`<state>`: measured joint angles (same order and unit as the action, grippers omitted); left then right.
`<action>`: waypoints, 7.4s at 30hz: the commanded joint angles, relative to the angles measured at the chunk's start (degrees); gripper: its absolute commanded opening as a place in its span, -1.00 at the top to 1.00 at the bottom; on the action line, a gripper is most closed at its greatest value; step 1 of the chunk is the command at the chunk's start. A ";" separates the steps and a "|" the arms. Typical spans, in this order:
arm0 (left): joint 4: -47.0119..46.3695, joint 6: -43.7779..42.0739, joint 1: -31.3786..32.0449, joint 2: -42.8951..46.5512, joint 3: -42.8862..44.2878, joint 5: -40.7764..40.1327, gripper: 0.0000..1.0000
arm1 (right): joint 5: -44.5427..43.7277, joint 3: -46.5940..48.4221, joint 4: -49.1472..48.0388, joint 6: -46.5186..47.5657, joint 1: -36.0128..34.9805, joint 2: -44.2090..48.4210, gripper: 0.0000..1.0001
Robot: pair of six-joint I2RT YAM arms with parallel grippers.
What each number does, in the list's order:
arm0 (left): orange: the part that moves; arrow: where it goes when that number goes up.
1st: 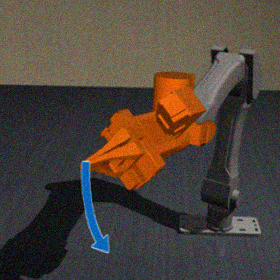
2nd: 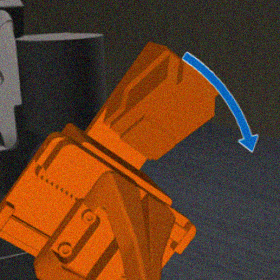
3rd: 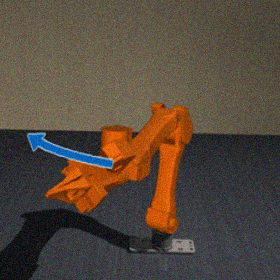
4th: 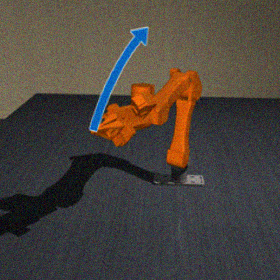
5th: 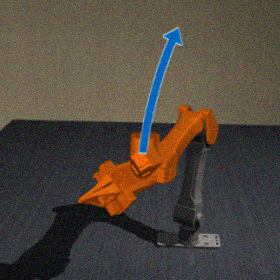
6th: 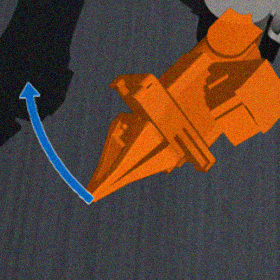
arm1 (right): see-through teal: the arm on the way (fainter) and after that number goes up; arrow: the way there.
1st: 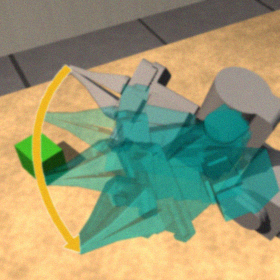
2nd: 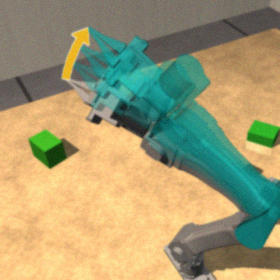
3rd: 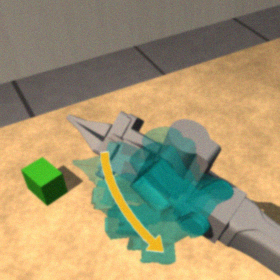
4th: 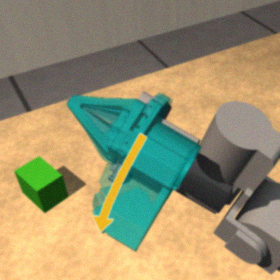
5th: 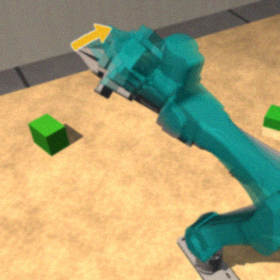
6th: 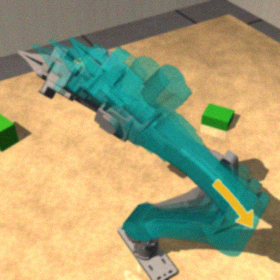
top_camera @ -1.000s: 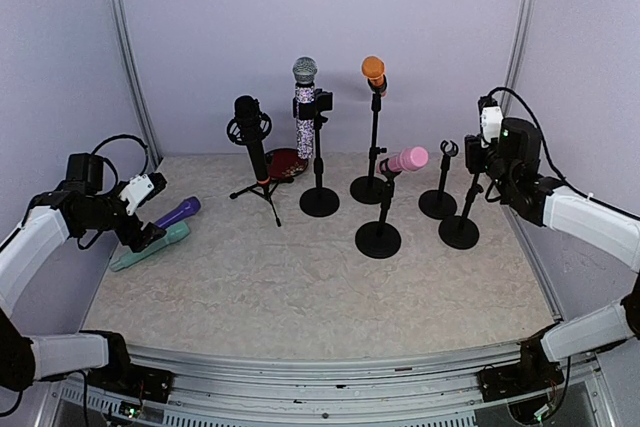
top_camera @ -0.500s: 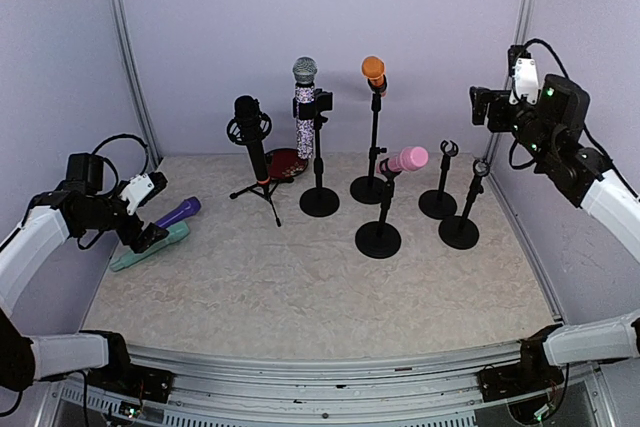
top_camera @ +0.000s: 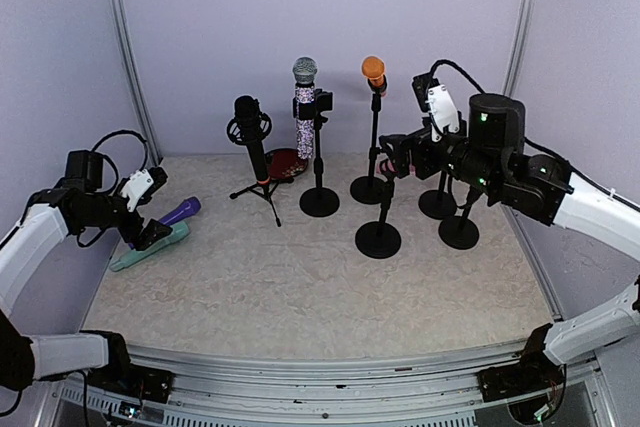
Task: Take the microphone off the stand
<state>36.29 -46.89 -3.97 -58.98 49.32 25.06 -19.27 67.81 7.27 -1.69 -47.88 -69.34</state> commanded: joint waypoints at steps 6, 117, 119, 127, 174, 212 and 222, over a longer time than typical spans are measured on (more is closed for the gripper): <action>1.21 0.39 0.49 1.32 1.58 1.57 -0.98 | -6.83 -1.63 3.39 -0.90 -0.19 -4.94 -0.77; -25.95 22.95 24.87 -17.57 0.67 -6.06 -0.97 | -13.10 15.34 -2.56 -14.67 -33.27 -18.82 1.00; -19.20 18.86 22.78 -14.19 1.50 -3.07 -0.98 | -9.76 15.98 -0.59 -15.76 -32.03 -19.33 1.00; 9.02 -1.01 15.49 -0.56 3.75 8.74 -0.98 | 11.54 17.19 0.48 -19.72 -24.44 -23.22 1.00; -1.54 -18.82 0.52 5.33 -19.26 -15.00 0.65 | 23.06 33.29 -0.84 -19.04 -13.18 -41.35 -0.92; 5.30 -20.35 -7.69 4.00 -15.62 -9.59 -0.66 | 8.39 53.35 6.18 -4.48 -12.66 -60.76 0.96; 8.52 -11.50 -6.31 2.81 -4.61 3.17 -0.79 | 5.45 26.92 -0.57 -5.25 -7.58 -41.61 1.00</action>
<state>41.87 -63.29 -10.81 -55.57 41.01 19.86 -10.22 102.56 8.21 -7.14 -58.85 -119.02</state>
